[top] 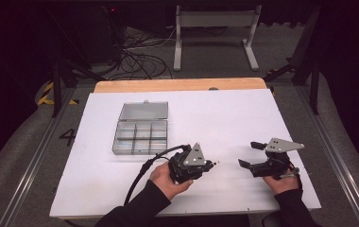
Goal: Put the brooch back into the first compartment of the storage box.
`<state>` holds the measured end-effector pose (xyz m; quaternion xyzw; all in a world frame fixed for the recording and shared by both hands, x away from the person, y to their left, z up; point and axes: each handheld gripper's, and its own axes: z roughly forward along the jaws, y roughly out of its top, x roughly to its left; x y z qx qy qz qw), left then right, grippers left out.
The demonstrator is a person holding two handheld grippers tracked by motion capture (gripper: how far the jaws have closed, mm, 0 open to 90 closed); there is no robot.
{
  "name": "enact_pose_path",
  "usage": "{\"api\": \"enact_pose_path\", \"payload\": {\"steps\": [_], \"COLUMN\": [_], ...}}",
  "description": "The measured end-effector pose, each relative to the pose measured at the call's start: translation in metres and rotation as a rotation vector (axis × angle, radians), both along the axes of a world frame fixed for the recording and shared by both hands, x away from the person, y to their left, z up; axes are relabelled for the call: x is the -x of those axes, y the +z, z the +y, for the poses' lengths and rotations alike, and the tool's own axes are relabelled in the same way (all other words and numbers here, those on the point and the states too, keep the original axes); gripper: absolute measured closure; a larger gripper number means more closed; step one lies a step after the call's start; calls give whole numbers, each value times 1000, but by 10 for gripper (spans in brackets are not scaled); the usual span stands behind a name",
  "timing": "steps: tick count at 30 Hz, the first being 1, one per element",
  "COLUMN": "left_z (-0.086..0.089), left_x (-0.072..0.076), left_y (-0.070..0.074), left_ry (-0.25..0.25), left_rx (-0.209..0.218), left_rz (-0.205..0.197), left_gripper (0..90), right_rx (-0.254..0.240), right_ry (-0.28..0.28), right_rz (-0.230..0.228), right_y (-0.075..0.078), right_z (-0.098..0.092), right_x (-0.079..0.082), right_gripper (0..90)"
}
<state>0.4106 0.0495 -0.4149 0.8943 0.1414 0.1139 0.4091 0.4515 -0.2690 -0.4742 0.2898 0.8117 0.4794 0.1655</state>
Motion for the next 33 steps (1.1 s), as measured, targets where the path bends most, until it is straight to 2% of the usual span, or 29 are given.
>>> {"api": "enact_pose_path", "payload": {"steps": [21,33], "left_z": [48,78], "left_x": [-12,-18], "left_y": [17,23], "left_ry": [88,159], "left_rx": [9,24], "left_rz": [-12,-17], "left_gripper": [837,837], "right_rx": [0,0], "right_ry": [0,1], "right_rz": [0,4], "right_y": [0,0], "right_z": [0,0], "right_x": [0,0], "right_gripper": [129,129]}}
